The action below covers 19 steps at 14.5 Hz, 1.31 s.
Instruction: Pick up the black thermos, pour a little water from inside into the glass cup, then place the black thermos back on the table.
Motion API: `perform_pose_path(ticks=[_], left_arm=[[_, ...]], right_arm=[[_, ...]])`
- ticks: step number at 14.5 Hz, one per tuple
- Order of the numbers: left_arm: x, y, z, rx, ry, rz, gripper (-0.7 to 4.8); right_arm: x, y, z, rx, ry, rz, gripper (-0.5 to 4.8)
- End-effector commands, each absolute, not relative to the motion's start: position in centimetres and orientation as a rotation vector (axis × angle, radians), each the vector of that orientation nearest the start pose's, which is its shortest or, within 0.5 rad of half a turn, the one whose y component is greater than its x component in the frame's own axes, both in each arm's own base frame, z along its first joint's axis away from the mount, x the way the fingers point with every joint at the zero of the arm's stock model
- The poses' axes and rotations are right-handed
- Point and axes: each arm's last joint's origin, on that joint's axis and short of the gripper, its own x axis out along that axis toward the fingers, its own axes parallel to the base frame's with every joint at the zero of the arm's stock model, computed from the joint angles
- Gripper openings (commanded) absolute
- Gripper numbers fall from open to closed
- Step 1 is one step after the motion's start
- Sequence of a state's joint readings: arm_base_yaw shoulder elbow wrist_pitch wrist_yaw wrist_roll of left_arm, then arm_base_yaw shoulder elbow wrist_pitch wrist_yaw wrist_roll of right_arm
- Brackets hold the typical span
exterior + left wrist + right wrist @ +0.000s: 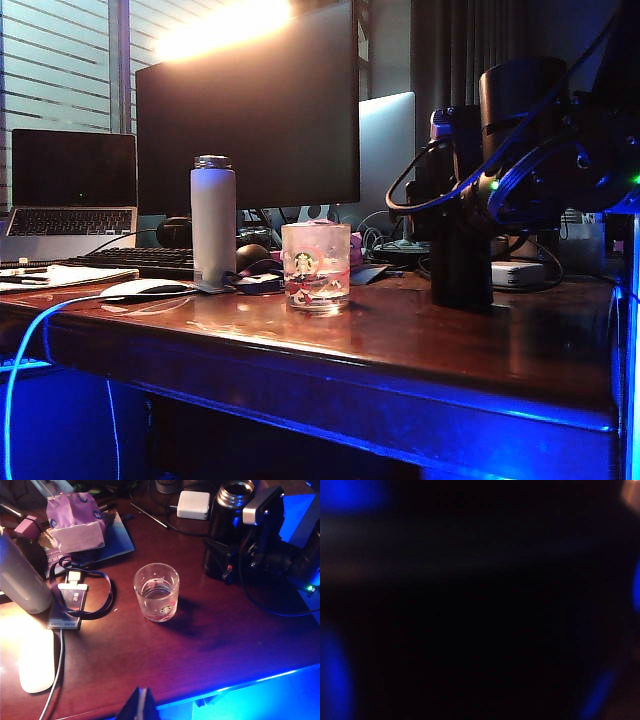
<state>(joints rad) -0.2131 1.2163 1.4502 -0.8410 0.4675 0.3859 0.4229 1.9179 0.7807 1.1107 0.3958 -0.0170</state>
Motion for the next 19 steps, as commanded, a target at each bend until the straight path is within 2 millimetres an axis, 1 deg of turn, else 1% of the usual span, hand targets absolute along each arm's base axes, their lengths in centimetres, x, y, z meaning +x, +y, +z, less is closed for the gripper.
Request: perform_pose_path(ticks=[1, 4, 5, 8, 10, 12, 16, 19], left_arm=[[22.1, -6.1, 41.5, 0.285, 0.457, -0.770, -0.03], [22.1, -6.1, 41.5, 0.285, 0.457, -0.769, -0.03], [22.1, -6.1, 41.6, 0.285, 0.457, -0.770, -0.03], [22.1, -6.1, 41.5, 0.285, 0.458, -0.769, -0.03], [22.1, -6.1, 41.5, 0.285, 0.457, -0.770, -0.03], [22.1, -6.1, 41.5, 0.285, 0.458, -0.769, -0.03], [22.1, -6.1, 41.5, 0.285, 0.457, -0.769, -0.03], [22.1, -6.1, 41.5, 0.285, 0.457, -0.770, -0.03]], right_arm=[[33.3, 14.0, 15.9, -0.048, 0.007, 0.070, 0.75], [33.2, 14.2, 17.4, -0.142, 0.005, 0.075, 0.75], [33.6, 14.4, 18.4, -0.174, 0.014, 0.078, 0.75], [35.8, 15.8, 21.0, -0.273, 0.108, 0.098, 0.75], [36.6, 16.3, 22.4, -0.342, 0.124, 0.107, 0.74], [37.0, 16.5, 22.6, -0.453, 0.119, 0.113, 0.75], [37.4, 16.7, 21.3, -0.662, 0.138, 0.132, 0.75], [37.6, 16.8, 20.4, -0.715, 0.156, 0.144, 0.75]])
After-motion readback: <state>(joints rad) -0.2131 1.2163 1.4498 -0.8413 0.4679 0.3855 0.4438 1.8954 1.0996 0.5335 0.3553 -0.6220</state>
